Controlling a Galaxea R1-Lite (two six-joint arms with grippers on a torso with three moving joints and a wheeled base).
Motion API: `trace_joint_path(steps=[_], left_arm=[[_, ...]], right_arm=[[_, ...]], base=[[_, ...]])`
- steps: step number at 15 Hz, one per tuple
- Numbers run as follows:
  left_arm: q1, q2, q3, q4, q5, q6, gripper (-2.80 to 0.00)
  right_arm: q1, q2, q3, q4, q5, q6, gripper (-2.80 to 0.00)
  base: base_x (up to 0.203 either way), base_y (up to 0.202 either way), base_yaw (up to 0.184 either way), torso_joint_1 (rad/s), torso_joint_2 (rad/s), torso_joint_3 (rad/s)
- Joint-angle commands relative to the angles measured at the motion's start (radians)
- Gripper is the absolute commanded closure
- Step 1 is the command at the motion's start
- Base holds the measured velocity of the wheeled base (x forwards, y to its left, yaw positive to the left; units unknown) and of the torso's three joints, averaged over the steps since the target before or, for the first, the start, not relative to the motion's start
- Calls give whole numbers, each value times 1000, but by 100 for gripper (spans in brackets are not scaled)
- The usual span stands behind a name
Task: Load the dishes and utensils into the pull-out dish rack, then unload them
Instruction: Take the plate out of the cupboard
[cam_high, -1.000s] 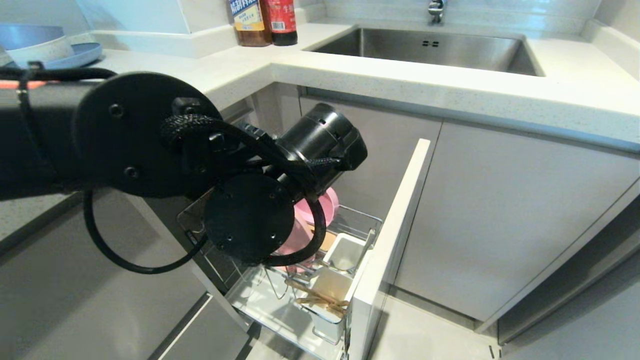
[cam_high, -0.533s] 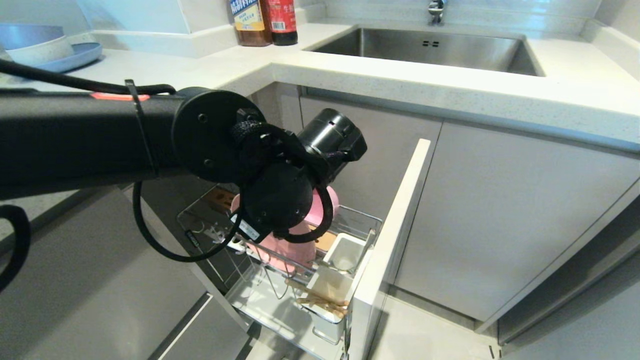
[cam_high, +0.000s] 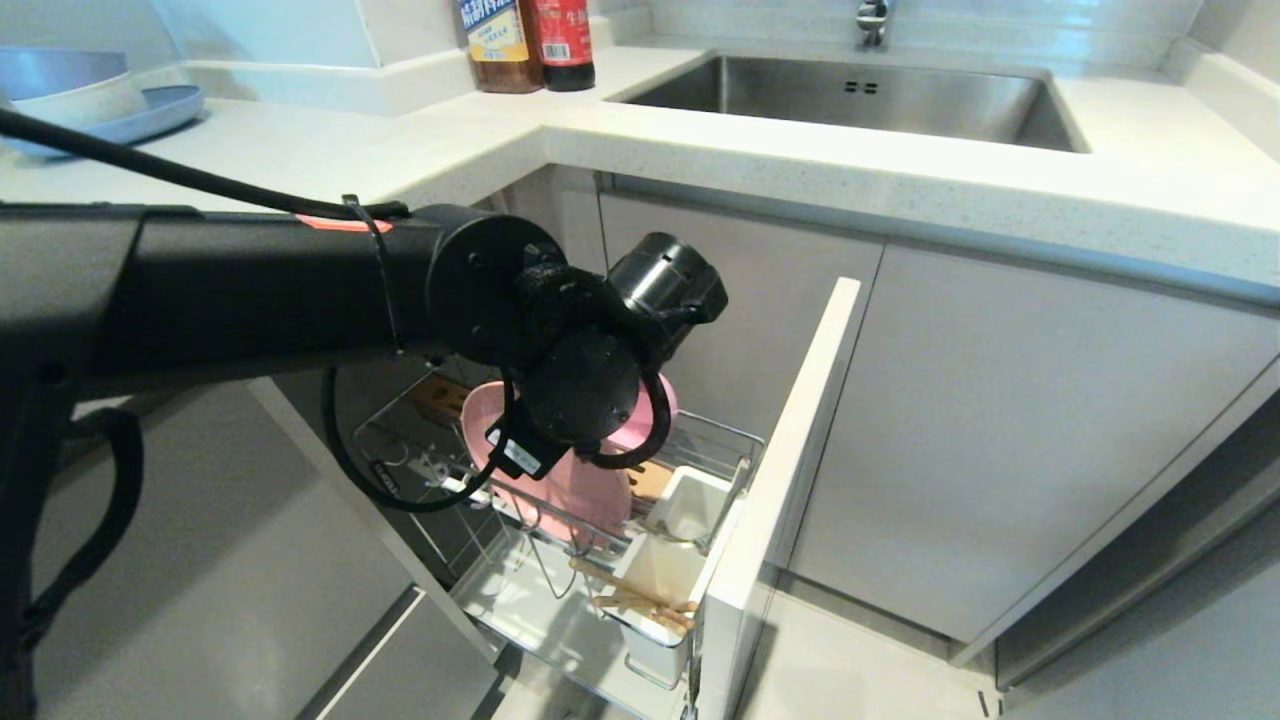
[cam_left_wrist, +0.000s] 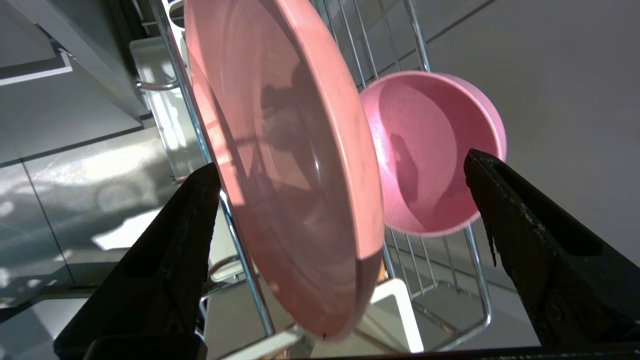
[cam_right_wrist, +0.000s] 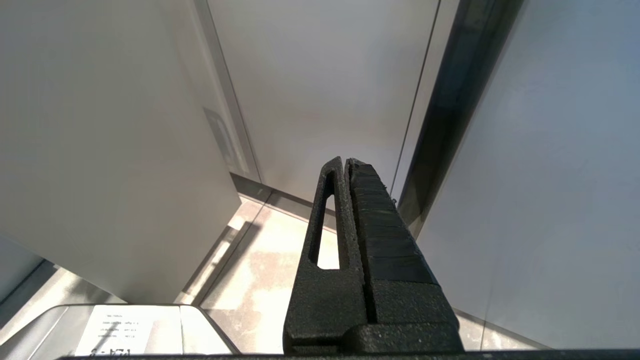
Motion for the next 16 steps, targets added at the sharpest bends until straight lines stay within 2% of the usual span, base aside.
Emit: trace_joint_path(steps=[1,3,4,5,16], left_arm=[[4,15,-1,4,5,-9,-280],[11,26,-1,2,3,-9,-280],[13,28,-1,2,0,-9,-162],[13,27,-1,2,-2,-9,0],[10,14,-25,2,4,-21,0]], right_arm=[[-1,0,2,0,0,0,0],[1,0,2,0,0,0,0],[-1,0,2,0,0,0,0],[1,0,2,0,0,0,0],[1,0,2,0,0,0,0]], base=[[0,0,0,0,0,0],[0,0,0,0,0,0],[0,0,0,0,0,0],[0,0,0,0,0,0],[0,0,0,0,0,0]])
